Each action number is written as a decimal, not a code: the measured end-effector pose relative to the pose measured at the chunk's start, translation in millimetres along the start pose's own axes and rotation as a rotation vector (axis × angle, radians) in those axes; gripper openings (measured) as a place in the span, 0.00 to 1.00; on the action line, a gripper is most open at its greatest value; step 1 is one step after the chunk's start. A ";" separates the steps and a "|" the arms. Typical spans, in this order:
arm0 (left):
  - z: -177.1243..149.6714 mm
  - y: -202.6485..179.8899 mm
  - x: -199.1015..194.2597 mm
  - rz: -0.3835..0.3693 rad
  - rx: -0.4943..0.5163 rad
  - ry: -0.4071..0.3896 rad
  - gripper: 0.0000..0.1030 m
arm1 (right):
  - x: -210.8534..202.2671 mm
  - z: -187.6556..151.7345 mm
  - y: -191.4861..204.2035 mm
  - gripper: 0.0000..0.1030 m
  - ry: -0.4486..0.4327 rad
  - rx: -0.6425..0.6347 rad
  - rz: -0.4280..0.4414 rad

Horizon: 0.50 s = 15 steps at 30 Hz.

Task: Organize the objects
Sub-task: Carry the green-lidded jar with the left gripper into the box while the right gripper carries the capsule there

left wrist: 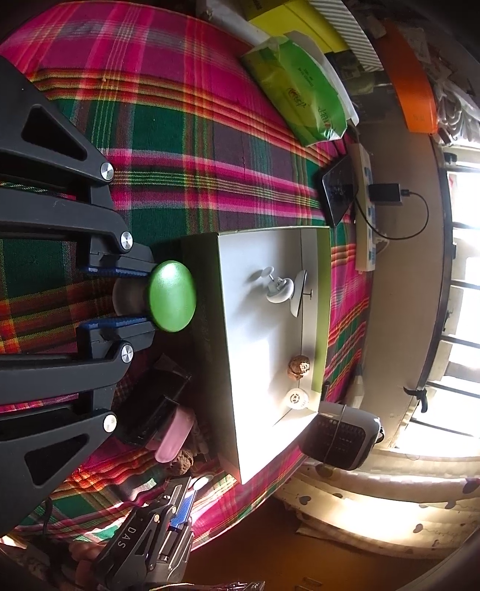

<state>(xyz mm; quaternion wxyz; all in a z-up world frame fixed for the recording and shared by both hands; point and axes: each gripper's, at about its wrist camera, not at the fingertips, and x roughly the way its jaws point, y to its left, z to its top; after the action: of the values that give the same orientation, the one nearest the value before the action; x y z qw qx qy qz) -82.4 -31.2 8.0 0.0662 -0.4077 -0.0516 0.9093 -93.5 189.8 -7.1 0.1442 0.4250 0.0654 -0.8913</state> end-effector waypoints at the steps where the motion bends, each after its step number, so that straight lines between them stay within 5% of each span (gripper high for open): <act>1: 0.1 -0.2 -0.1 -0.001 0.000 0.000 0.15 | -0.8 -0.3 0.5 0.18 -0.002 0.000 0.002; 15: 1.4 -5.3 -17.2 -0.009 0.011 -0.032 0.15 | -16.9 1.4 -0.3 0.18 -0.038 0.027 0.017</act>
<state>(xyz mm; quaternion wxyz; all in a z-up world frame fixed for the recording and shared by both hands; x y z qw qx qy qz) -71.7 -28.9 22.4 0.0717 -0.3926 -0.0493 0.9156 -84.6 193.1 6.9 0.1471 0.4104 0.0473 -0.8987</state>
